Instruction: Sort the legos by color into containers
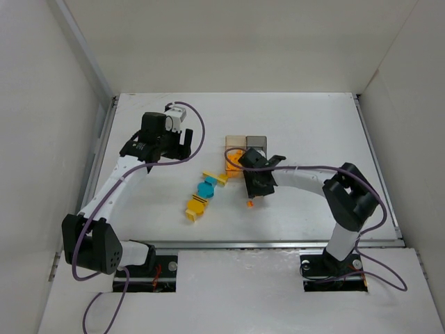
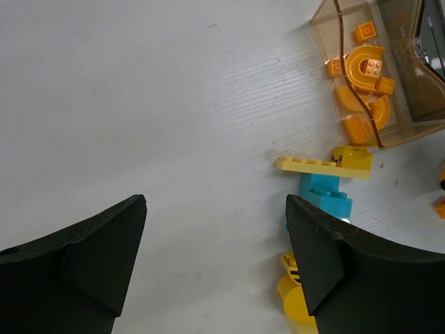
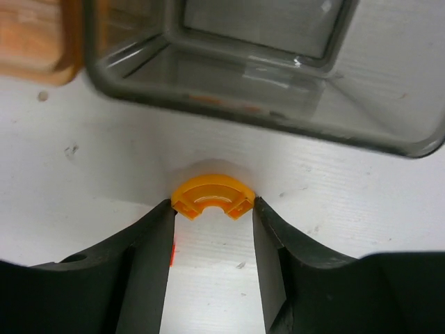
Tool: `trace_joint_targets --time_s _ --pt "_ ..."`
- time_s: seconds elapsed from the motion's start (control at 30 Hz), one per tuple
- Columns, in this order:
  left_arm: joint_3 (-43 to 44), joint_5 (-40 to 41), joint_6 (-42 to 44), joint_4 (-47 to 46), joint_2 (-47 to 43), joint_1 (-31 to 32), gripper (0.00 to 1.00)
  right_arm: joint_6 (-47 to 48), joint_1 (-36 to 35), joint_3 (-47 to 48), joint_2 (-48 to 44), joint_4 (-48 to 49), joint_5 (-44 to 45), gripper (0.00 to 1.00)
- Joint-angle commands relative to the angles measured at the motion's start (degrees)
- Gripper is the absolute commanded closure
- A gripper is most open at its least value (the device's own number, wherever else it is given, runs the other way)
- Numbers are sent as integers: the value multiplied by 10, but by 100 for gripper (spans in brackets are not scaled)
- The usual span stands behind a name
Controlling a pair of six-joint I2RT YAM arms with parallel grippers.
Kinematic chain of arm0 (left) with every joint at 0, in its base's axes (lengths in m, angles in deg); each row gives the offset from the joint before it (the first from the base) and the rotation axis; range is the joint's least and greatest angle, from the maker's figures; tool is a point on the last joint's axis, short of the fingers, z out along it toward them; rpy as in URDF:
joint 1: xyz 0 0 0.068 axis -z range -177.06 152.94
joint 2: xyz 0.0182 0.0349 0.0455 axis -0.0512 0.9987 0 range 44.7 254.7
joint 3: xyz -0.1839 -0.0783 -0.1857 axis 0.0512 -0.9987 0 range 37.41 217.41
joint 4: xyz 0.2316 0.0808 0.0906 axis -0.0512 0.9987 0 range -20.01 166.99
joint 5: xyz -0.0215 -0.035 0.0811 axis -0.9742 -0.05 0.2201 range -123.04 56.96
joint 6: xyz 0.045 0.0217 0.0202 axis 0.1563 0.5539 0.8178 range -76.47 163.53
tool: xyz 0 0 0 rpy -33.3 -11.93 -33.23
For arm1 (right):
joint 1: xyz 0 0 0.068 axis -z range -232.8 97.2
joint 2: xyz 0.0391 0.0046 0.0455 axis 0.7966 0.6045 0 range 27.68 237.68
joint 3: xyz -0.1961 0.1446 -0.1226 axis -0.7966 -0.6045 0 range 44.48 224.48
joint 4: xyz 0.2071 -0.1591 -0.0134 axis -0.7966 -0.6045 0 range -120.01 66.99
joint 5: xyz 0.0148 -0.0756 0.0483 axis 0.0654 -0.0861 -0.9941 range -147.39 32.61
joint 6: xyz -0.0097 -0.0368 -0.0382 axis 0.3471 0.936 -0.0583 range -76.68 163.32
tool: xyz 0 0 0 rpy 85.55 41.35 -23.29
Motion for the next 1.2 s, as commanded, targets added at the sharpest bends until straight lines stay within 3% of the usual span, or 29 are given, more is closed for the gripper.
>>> trace_joint_targets --time_s 0.0,0.13,0.27,0.53,0.73,0.93,1.0,1.03,1.17 --pt "-4 -1 -6 -15 -13 -3 22 6 -28 24 -26 -17 22 68" --pt "-4 6 -1 -15 -13 -3 22 19 -48 81 -76 -63 31 68" --pt "-4 18 -1 -15 -8 -8 22 45 -48 142 -100 -37 31 66" --pt "14 38 4 -9 12 -19 22 104 -41 287 48 -12 72 66" --pt "19 33 4 -4 23 -38 22 109 -5 328 100 18 88 63" --pt "19 20 -2 -4 35 -43 22 115 1 331 124 18 77 50" --pt "24 20 -2 -4 35 -43 20 123 1 323 124 18 47 43" --pt "24 20 -2 -4 40 -43 20 123 1 323 124 18 39 33" --pt "24 14 -2 -4 41 -43 19 128 1 317 124 18 33 23"
